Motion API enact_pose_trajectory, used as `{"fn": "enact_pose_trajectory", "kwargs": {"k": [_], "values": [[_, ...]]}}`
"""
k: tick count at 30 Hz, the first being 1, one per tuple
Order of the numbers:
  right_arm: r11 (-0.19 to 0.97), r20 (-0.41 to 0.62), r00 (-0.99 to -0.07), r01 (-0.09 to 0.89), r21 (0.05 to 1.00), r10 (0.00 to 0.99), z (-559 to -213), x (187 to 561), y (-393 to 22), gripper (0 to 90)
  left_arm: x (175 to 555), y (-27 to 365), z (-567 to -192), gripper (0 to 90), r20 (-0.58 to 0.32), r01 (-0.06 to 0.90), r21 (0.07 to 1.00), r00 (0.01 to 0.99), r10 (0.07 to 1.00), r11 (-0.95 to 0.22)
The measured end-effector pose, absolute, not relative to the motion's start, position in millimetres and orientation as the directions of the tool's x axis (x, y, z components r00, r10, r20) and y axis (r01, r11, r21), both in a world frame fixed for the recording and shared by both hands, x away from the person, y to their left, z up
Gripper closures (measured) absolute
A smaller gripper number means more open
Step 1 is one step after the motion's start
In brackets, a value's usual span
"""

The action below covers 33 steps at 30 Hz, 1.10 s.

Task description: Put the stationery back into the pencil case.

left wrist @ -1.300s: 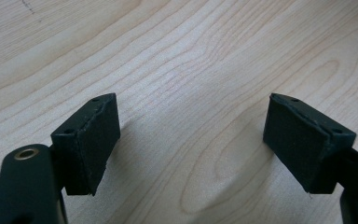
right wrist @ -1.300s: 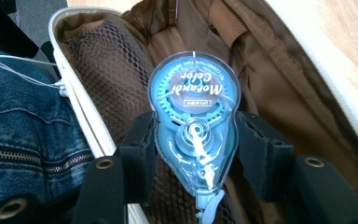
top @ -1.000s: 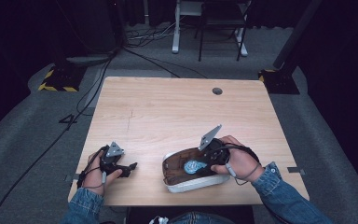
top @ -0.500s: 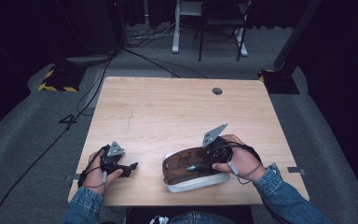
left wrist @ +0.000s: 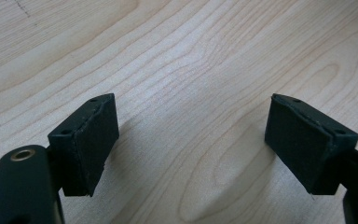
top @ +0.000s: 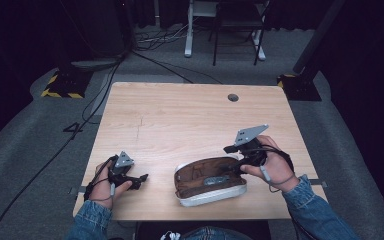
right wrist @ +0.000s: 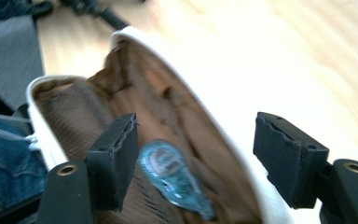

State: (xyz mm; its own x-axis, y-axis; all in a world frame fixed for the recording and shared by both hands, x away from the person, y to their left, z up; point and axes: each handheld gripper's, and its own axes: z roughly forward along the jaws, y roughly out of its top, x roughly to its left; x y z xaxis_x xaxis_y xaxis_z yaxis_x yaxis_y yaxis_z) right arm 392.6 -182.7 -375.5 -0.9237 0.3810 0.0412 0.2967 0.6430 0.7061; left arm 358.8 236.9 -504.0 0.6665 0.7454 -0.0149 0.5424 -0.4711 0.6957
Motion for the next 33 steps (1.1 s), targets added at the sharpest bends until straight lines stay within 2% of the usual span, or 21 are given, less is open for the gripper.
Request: {"fn": "enact_pose_trajectory", "kwargs": {"k": [9, 20, 29, 33], "values": [[0.54, 0.006, -0.829, 0.369, 0.756, 0.559, -366.9, 415.9, -238.5, 25.4, 359.0, 236.5, -503.9, 17.5, -0.018, 0.545, 0.695, 0.666, 0.746, -0.469], [0.447, 0.02, -0.687, 0.494, 0.746, 0.727, -391.5, 447.3, -307.1, 21.5, 359.9, 235.4, -504.1, 17.2, -0.02, 0.549, 0.695, 0.66, 0.751, -0.464], [0.396, 0.008, -0.587, 0.557, 0.73, 0.81, -418.2, 462.4, -354.8, 19.1, 360.4, 235.2, -504.0, 17.2, -0.022, 0.552, 0.695, 0.657, 0.754, -0.461], [0.401, -0.007, -0.573, 0.563, 0.722, 0.819, -429.7, 464.8, -368.5, 18.3, 360.6, 235.2, -503.9, 17.2, -0.023, 0.554, 0.693, 0.657, 0.754, -0.461]]}}
